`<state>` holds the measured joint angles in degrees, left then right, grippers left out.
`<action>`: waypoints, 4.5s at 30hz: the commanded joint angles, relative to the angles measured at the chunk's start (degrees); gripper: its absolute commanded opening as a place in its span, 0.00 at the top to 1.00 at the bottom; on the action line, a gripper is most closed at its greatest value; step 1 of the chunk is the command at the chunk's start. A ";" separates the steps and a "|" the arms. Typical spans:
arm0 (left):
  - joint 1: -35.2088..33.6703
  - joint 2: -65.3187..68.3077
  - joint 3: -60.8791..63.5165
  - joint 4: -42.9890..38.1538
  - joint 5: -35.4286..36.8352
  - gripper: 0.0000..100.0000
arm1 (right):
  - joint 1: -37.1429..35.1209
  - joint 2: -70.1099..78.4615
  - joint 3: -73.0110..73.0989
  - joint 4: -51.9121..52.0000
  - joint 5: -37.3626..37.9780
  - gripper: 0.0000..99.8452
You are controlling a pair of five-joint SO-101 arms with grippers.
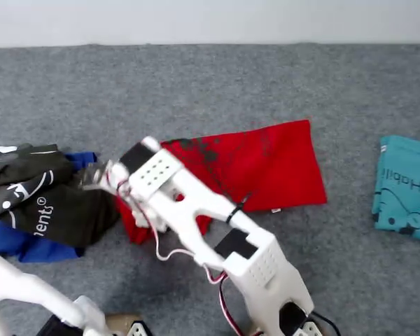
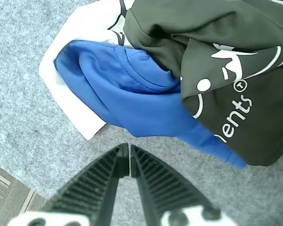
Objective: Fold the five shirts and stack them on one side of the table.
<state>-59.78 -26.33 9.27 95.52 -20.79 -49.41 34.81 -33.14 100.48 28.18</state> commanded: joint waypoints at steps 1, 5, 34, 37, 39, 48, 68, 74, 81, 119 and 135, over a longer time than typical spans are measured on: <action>0.18 -1.76 -0.31 -1.23 -1.41 0.99 | 3.82 -4.00 -5.54 1.80 0.62 0.99; 0.18 -1.76 -0.31 -1.23 -1.41 0.99 | 5.58 -2.59 -5.80 1.01 0.62 0.99; 0.09 -1.76 -0.22 -1.23 -1.49 0.99 | 10.42 1.10 -5.89 -4.18 0.70 0.99; 0.09 -1.76 -0.22 -1.23 -1.49 0.99 | 6.73 0.04 -5.45 2.59 0.70 0.99; 0.18 -1.76 -0.22 -1.23 -1.49 0.99 | 4.97 -1.45 -3.25 2.51 0.35 0.99; 0.18 -1.41 -0.22 -1.32 -1.49 0.99 | -6.29 -4.18 2.73 2.42 -2.20 0.98; 2.99 -1.76 -0.22 -2.55 -1.49 0.99 | 2.68 -14.11 4.22 -11.30 -4.75 0.97; 3.69 -1.76 -0.22 -2.81 -1.49 0.99 | 1.63 -3.65 4.22 -19.82 -4.84 0.99; 3.69 -1.76 -0.22 -2.73 -1.49 0.99 | 1.98 7.69 3.25 -21.41 -4.75 0.99; -0.44 -1.85 -0.48 -2.46 -1.49 0.99 | 2.42 9.80 -29.01 2.68 -6.68 0.99; 0.00 -1.85 -0.31 -2.73 -1.49 0.99 | 12.26 8.22 2.73 -3.91 -6.68 0.99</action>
<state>-59.96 -26.33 9.27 93.85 -21.93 -37.80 42.73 -30.42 97.41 22.11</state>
